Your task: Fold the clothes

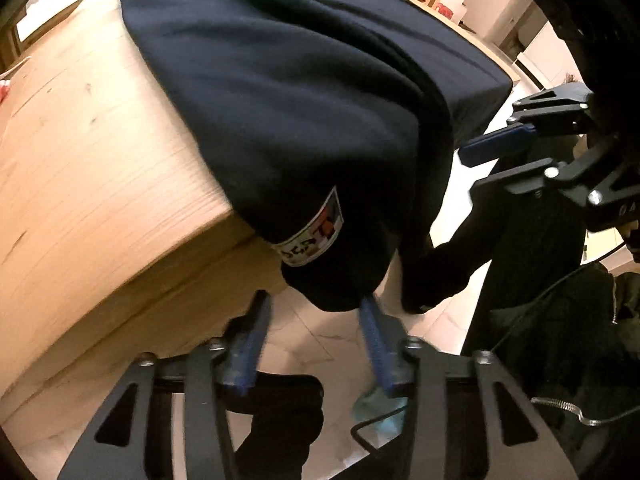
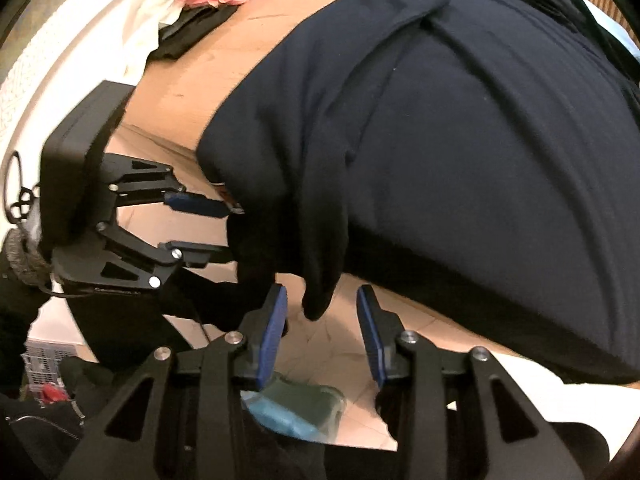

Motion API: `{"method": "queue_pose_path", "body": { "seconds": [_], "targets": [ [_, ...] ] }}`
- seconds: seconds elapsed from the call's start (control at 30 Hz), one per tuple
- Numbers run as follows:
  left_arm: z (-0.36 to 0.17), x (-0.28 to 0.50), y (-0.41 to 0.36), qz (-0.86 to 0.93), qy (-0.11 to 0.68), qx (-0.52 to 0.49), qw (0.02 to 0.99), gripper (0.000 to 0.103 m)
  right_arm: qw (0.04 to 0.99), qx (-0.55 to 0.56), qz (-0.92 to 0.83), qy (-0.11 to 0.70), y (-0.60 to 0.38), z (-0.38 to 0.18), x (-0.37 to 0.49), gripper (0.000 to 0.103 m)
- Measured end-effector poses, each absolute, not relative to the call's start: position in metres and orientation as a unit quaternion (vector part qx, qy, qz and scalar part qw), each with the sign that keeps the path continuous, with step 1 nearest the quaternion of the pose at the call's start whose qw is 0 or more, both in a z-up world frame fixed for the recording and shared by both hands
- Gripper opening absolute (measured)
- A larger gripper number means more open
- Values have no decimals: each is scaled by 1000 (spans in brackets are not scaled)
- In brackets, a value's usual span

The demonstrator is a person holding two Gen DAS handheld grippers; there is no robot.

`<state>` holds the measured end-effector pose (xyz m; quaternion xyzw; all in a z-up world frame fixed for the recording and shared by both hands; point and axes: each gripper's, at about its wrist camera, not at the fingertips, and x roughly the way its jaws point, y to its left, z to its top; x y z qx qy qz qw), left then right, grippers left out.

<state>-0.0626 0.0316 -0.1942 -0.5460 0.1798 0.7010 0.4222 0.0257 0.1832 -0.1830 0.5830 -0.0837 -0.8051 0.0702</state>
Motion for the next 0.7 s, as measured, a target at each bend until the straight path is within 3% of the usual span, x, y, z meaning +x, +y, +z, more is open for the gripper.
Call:
{"method": "queue_pose_path", "body": {
  "seconds": [0.07, 0.13, 0.2, 0.23, 0.57, 0.7],
  "targets": [
    [-194, -59, 39, 702, 202, -538, 420, 14, 71, 582, -806, -74, 180, -190, 21, 36],
    [-195, -54, 47, 702, 229, -529, 418, 8, 71, 582, -808, -64, 176, -196, 16, 36],
    [-196, -50, 47, 699, 241, -525, 421, 4, 81, 580, -808, -66, 176, -196, 18, 20],
    [-195, -49, 45, 697, 242, -526, 423, 4, 86, 579, -808, -68, 177, -196, 20, 5],
    [-136, 10, 13, 680, 228, -527, 456, 1, 140, 532, -827, -116, 195, -134, 58, 5],
    [-144, 26, 11, 671, 262, -524, 455, 3, 83, 557, -820, -99, 210, -155, 53, 6]
  ]
}}
